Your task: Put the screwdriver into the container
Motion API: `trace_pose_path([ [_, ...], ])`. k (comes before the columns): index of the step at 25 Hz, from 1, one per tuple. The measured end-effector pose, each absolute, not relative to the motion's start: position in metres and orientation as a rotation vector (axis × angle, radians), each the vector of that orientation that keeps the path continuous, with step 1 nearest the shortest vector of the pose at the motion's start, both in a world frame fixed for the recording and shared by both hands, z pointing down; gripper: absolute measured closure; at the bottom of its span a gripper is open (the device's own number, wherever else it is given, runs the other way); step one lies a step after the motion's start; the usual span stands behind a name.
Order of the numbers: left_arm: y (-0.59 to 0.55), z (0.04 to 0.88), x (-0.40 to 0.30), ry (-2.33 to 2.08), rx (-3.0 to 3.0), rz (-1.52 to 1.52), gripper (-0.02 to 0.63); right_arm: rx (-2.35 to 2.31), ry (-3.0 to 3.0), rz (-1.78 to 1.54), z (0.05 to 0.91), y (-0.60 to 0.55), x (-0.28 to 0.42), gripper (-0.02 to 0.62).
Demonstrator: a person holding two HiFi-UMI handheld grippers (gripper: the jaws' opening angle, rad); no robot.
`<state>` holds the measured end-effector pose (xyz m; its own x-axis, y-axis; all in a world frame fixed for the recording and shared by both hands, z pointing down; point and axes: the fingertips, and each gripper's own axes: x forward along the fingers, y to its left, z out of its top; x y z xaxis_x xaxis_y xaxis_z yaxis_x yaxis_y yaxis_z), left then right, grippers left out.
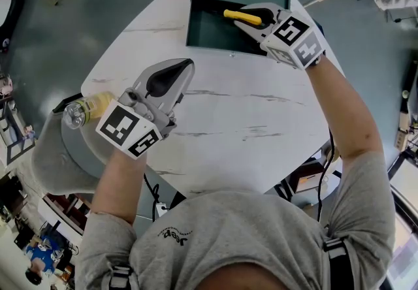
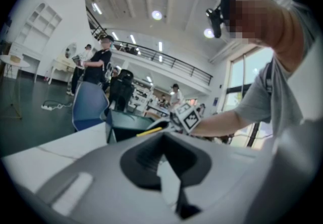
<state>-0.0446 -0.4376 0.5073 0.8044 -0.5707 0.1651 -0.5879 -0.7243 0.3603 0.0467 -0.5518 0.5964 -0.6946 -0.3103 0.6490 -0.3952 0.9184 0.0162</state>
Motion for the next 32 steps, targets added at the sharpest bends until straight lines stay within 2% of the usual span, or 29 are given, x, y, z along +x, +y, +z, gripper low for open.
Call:
trace_pose_path([
  [32, -0.435, 0.519, -0.050, -0.866, 2.563, 0.051, 0.603, 0.390, -2.056, 0.130, 0.649, -0.546, 0.044, 0.506],
])
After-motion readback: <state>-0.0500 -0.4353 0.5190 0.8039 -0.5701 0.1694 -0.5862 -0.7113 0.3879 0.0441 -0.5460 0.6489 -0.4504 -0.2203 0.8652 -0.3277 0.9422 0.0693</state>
